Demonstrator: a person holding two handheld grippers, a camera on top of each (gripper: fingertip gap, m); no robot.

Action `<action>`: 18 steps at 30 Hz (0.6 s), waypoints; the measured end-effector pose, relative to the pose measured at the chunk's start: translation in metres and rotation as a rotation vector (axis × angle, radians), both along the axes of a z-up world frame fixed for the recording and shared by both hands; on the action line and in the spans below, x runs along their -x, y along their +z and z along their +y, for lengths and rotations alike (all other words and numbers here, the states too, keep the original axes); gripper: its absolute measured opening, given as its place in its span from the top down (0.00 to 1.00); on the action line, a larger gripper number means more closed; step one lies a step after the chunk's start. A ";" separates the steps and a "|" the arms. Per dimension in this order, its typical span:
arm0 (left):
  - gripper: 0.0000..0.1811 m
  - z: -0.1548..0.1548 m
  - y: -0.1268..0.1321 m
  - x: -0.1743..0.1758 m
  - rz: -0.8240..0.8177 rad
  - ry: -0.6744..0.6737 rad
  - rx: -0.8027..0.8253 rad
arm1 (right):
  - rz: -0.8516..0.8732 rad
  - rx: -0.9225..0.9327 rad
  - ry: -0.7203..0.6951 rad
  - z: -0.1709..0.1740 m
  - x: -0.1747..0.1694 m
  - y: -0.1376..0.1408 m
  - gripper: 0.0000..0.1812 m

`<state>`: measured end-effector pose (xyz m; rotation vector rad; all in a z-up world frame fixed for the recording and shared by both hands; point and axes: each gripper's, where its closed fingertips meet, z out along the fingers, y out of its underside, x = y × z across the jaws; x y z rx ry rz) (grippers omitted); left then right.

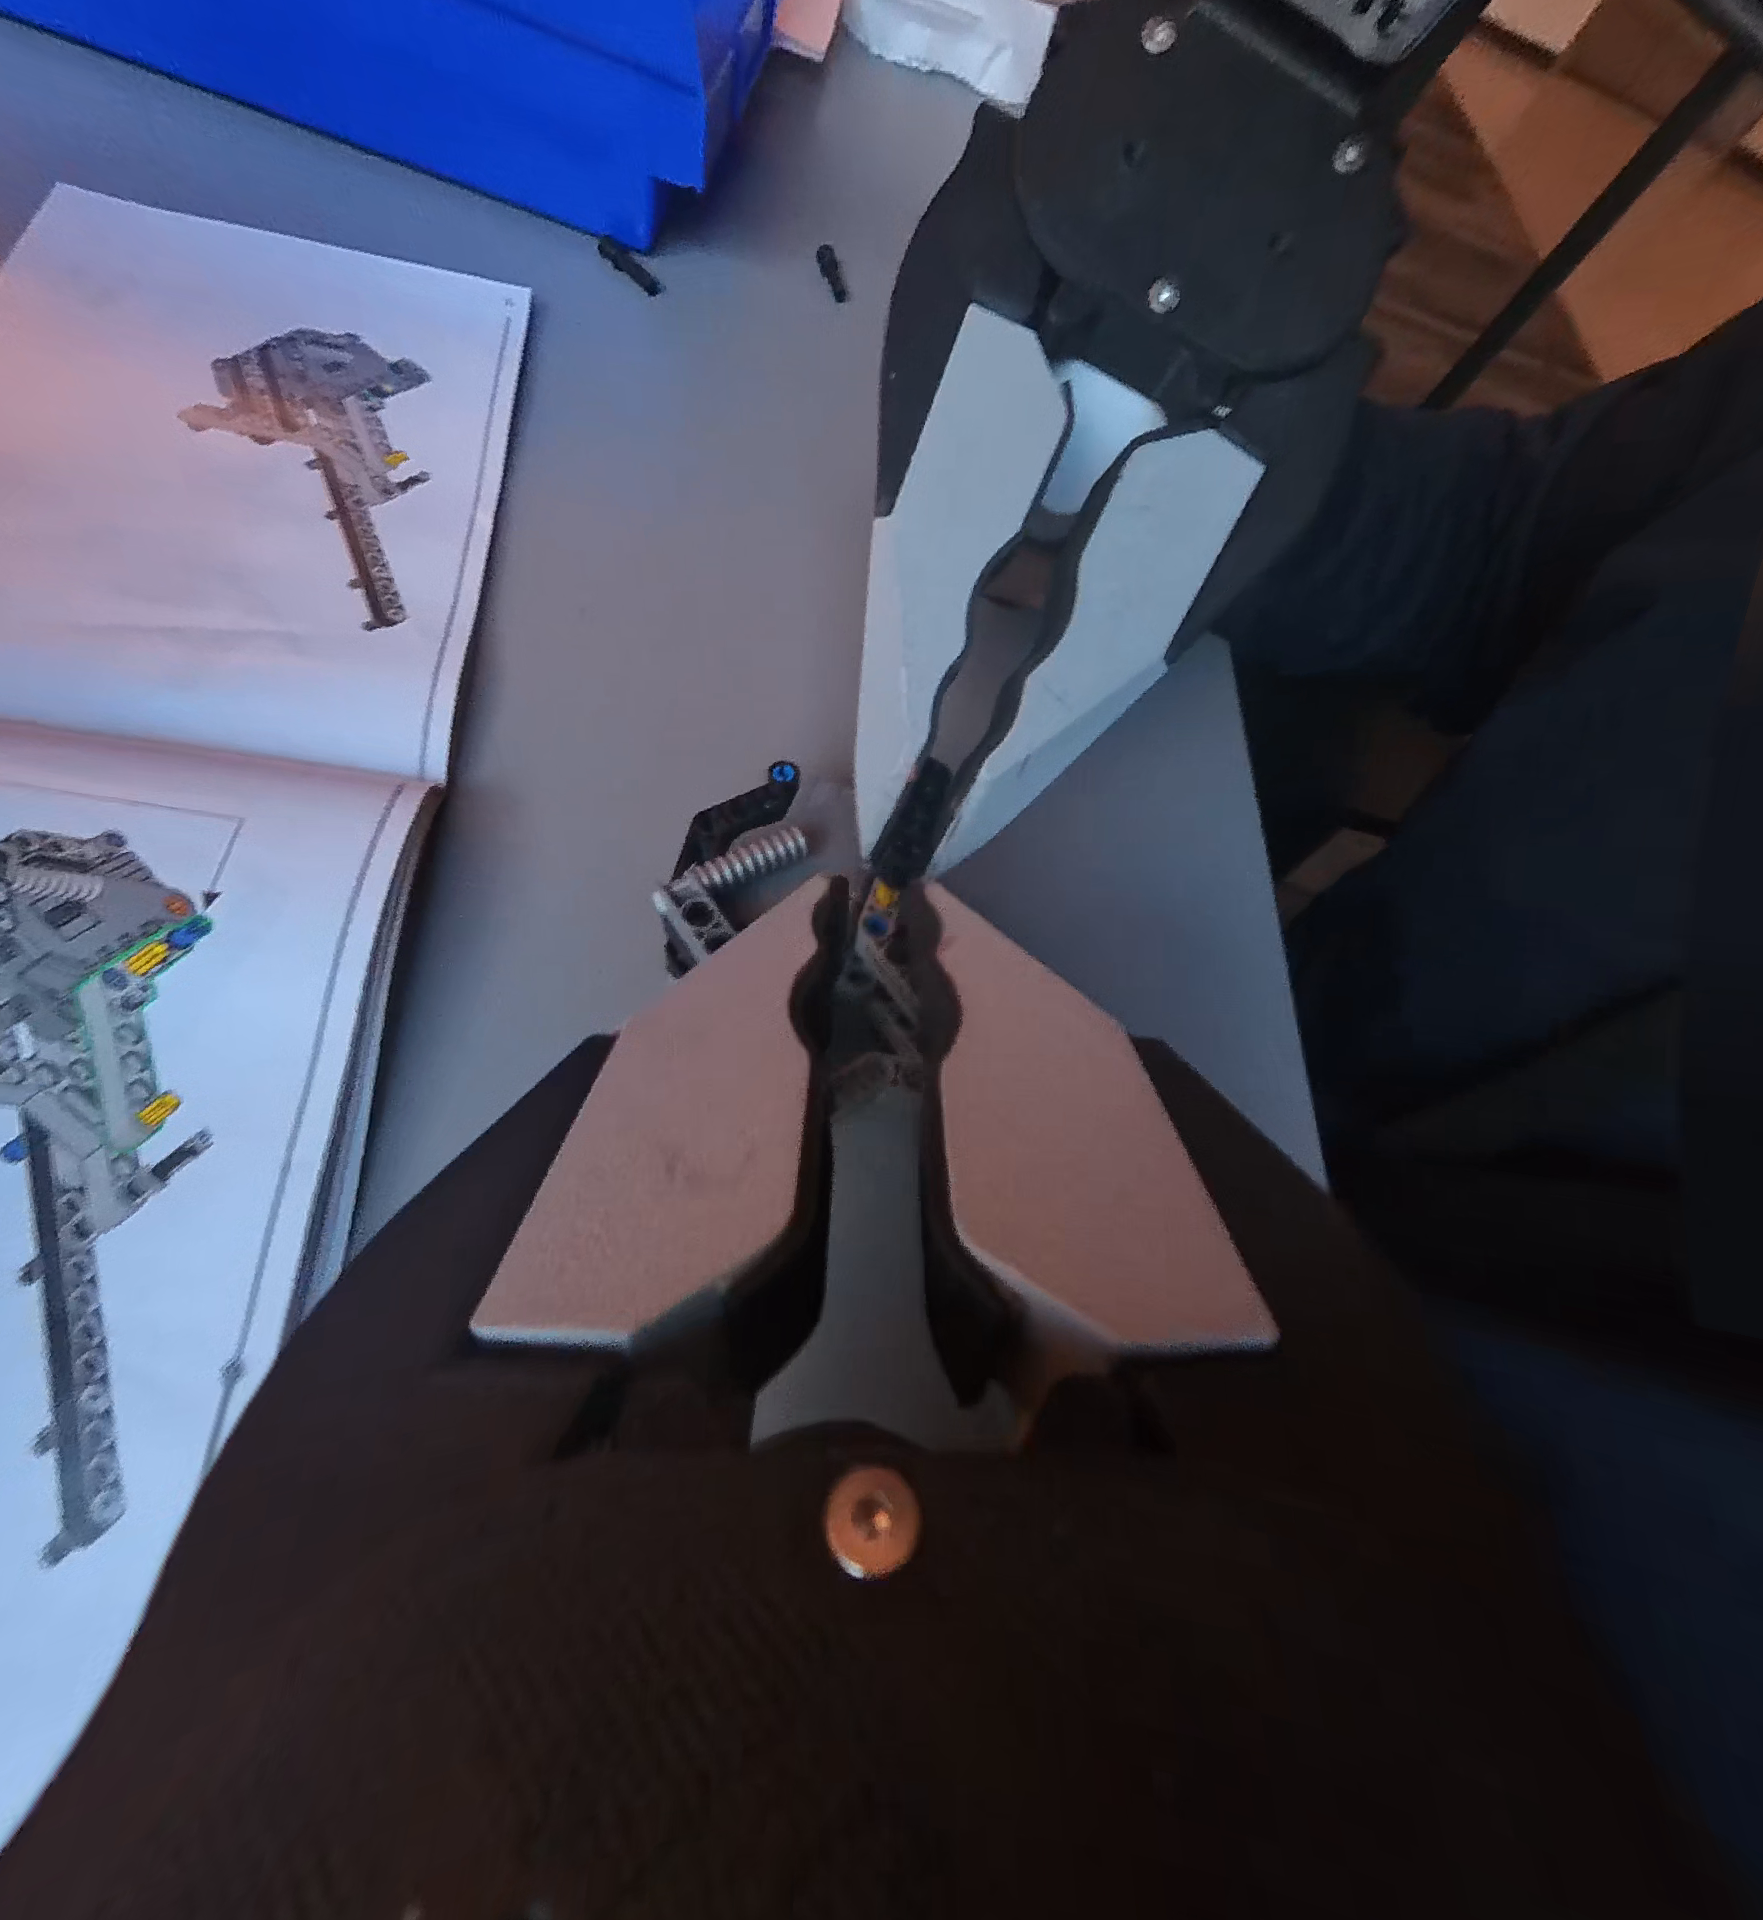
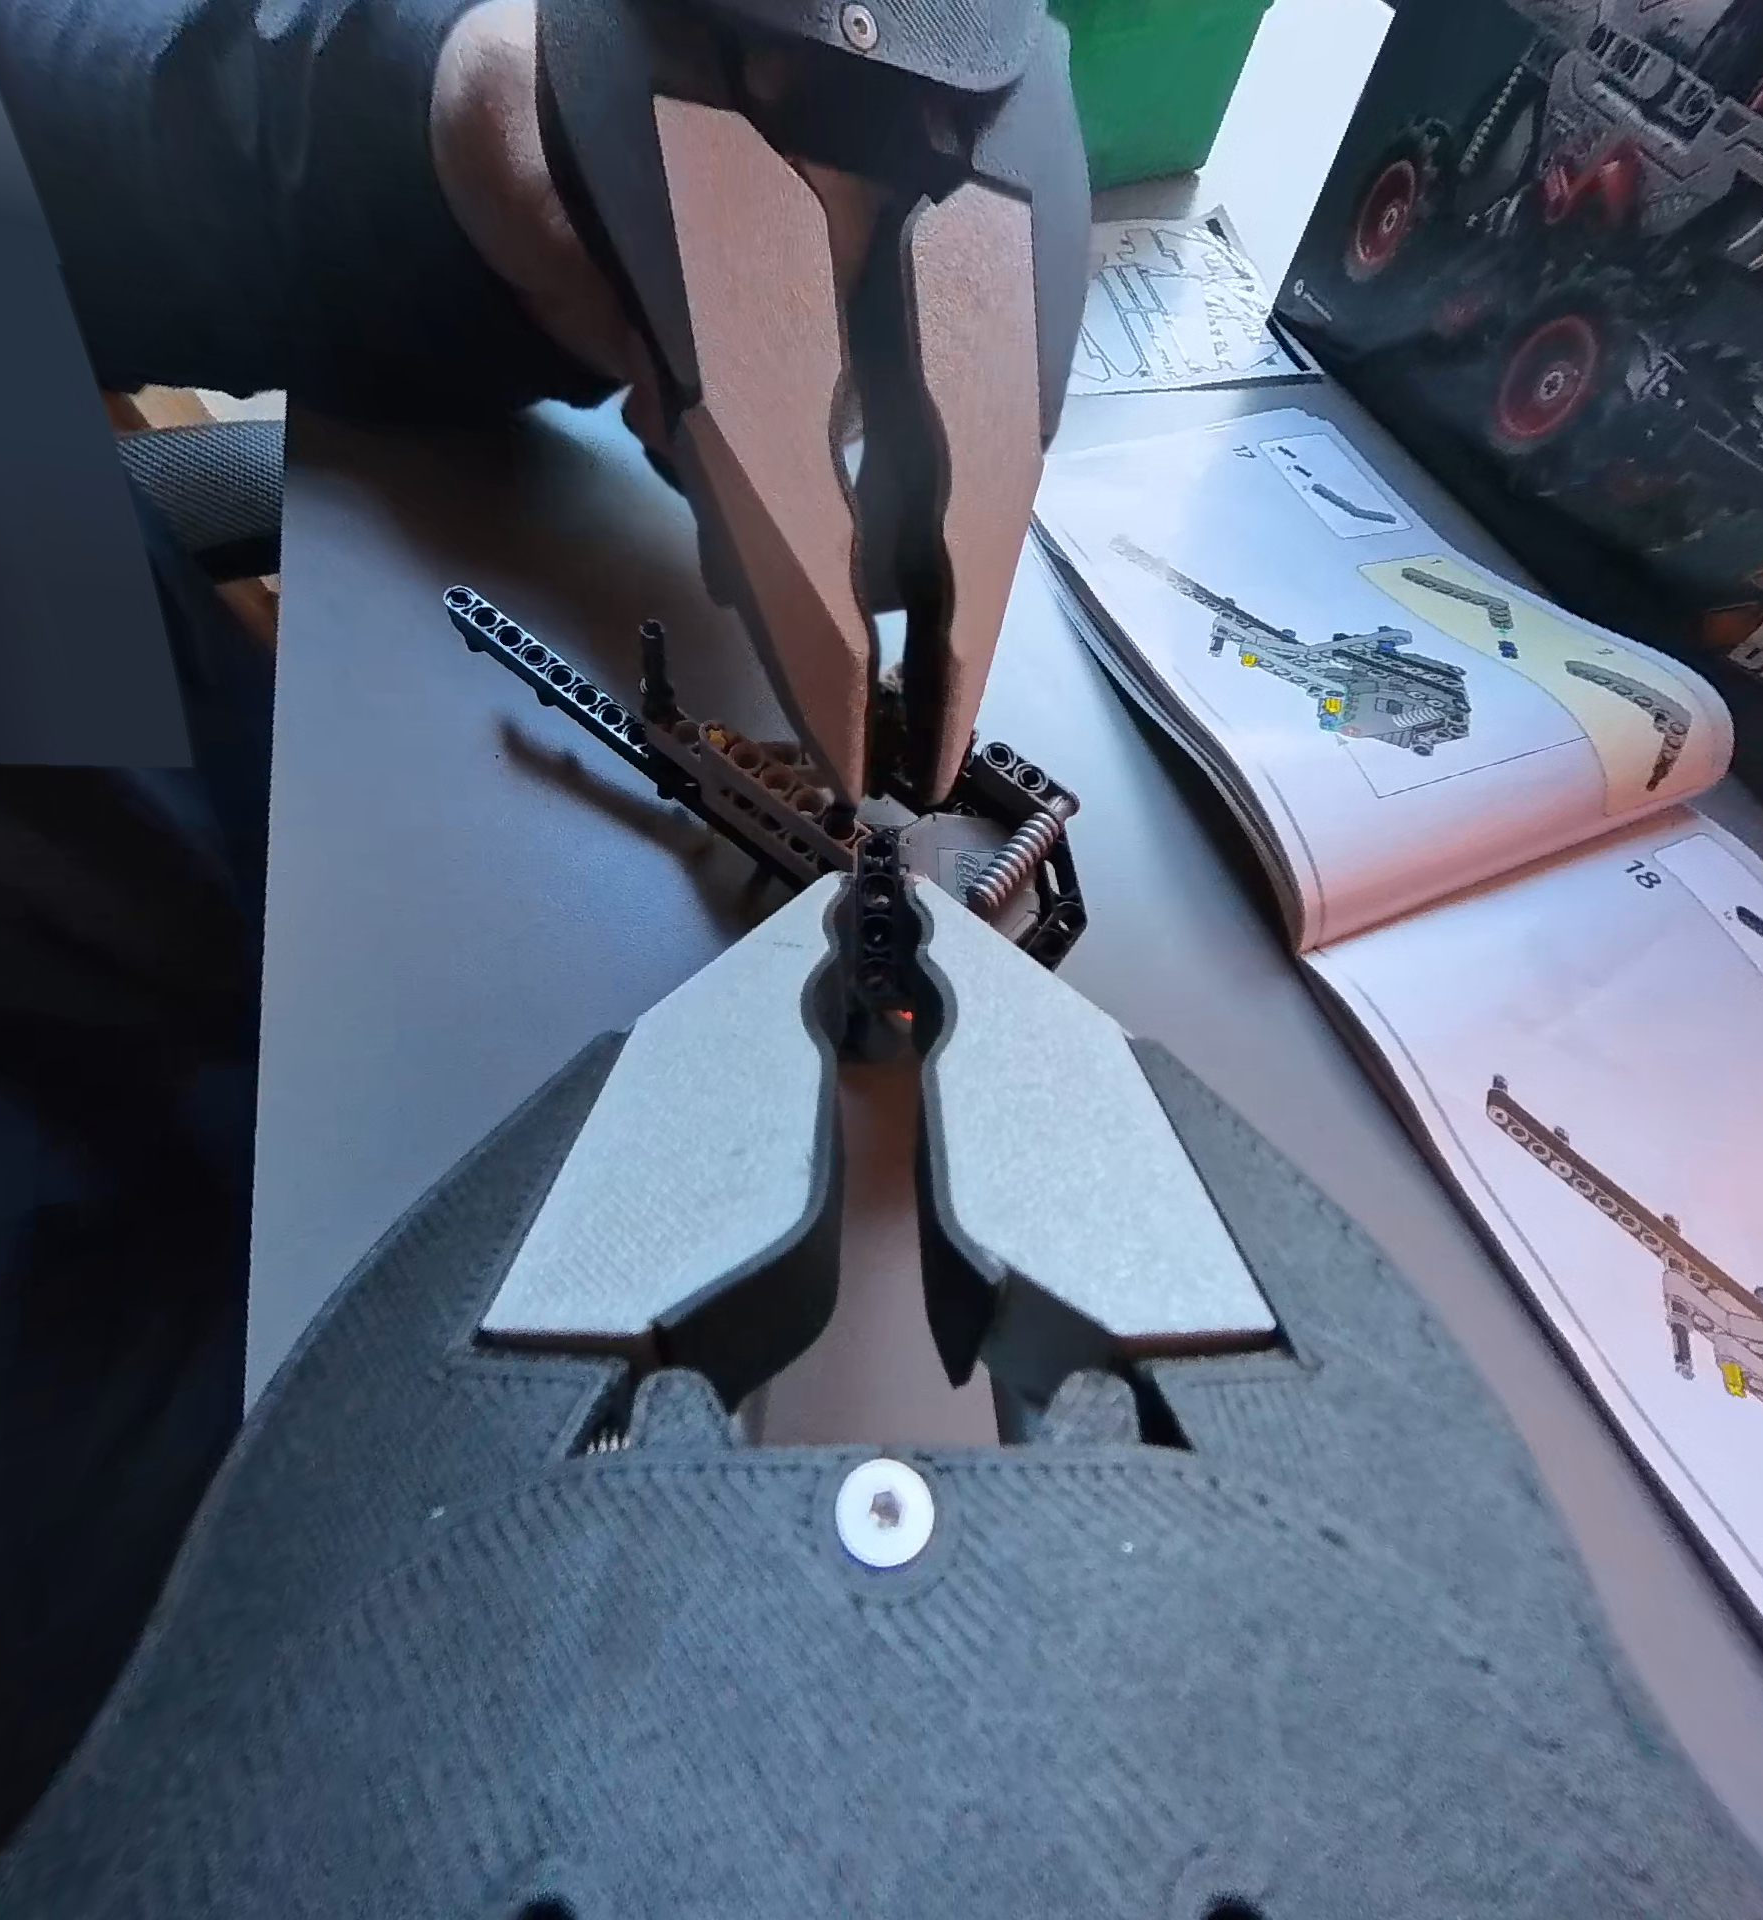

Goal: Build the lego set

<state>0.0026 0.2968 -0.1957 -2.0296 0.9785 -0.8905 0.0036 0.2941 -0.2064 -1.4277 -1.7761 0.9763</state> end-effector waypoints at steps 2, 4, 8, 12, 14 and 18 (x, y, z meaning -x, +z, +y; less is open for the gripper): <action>0.95 -0.001 0.000 -0.005 -0.027 -0.014 0.020 | 0.000 0.008 0.002 0.000 0.000 0.000 0.97; 0.95 -0.002 -0.002 -0.007 -0.027 -0.025 0.030 | 0.001 0.012 0.002 0.000 0.000 0.000 0.97; 0.97 -0.002 -0.002 -0.010 -0.013 -0.032 0.016 | 0.012 0.017 0.005 -0.002 0.001 0.002 0.98; 0.97 -0.001 -0.003 -0.010 -0.006 -0.030 0.012 | 0.004 0.022 0.002 -0.001 0.001 0.001 0.97; 0.97 -0.002 -0.004 -0.010 -0.002 -0.035 0.013 | 0.000 0.019 0.006 -0.001 0.000 0.000 0.97; 0.98 -0.002 -0.001 -0.009 -0.026 -0.034 0.025 | 0.023 0.026 0.011 0.000 -0.002 0.005 0.97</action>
